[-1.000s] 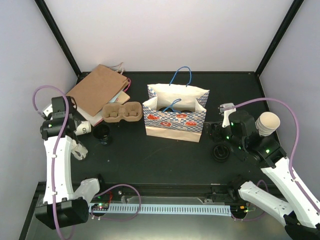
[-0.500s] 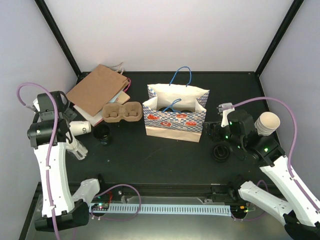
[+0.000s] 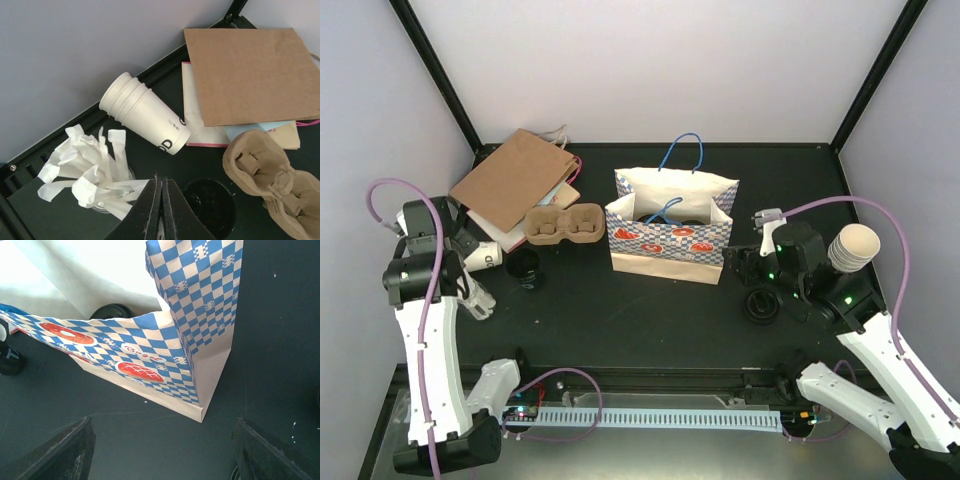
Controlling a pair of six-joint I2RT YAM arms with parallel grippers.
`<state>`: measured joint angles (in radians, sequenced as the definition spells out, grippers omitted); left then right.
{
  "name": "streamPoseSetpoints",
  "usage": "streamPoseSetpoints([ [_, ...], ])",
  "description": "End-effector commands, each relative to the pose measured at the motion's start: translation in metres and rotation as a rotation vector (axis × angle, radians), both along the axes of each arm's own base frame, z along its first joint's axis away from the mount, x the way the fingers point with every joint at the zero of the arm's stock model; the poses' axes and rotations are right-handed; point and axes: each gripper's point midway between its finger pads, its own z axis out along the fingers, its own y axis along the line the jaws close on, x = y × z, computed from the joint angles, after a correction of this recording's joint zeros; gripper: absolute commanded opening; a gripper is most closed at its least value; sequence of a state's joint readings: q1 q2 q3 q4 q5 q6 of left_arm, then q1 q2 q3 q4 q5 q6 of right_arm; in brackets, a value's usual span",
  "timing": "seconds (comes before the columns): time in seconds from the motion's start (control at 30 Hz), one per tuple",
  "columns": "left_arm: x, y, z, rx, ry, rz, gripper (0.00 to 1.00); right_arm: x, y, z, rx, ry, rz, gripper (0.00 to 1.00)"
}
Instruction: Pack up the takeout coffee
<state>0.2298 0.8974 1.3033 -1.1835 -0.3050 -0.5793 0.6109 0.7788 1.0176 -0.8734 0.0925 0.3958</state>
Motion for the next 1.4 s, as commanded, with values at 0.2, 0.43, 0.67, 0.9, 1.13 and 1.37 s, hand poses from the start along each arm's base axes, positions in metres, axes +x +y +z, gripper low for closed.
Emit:
streamPoseSetpoints([
  [0.2,-0.005,0.002,-0.010,0.018,-0.006,0.001,0.13,0.004,0.010,0.004,0.035,-0.013,0.029,0.77],
  [0.43,-0.005,0.001,-0.011,0.019,-0.017,-0.005,0.02,0.005,0.010,0.001,0.031,-0.010,0.029,0.77],
  [0.67,-0.003,0.000,-0.010,0.022,-0.028,-0.018,0.16,0.006,0.011,-0.001,0.027,-0.004,0.030,0.77],
  [0.9,0.011,-0.003,-0.038,-0.010,0.036,-0.054,0.50,0.006,0.011,0.001,0.030,-0.007,0.028,0.77],
  [1.13,0.022,0.005,-0.046,0.042,0.065,-0.068,0.46,0.005,0.010,0.000,0.029,-0.005,0.026,0.77],
  [1.37,0.019,0.013,-0.056,0.060,0.140,-0.031,0.36,0.005,0.010,-0.001,0.029,-0.005,0.026,0.77],
])
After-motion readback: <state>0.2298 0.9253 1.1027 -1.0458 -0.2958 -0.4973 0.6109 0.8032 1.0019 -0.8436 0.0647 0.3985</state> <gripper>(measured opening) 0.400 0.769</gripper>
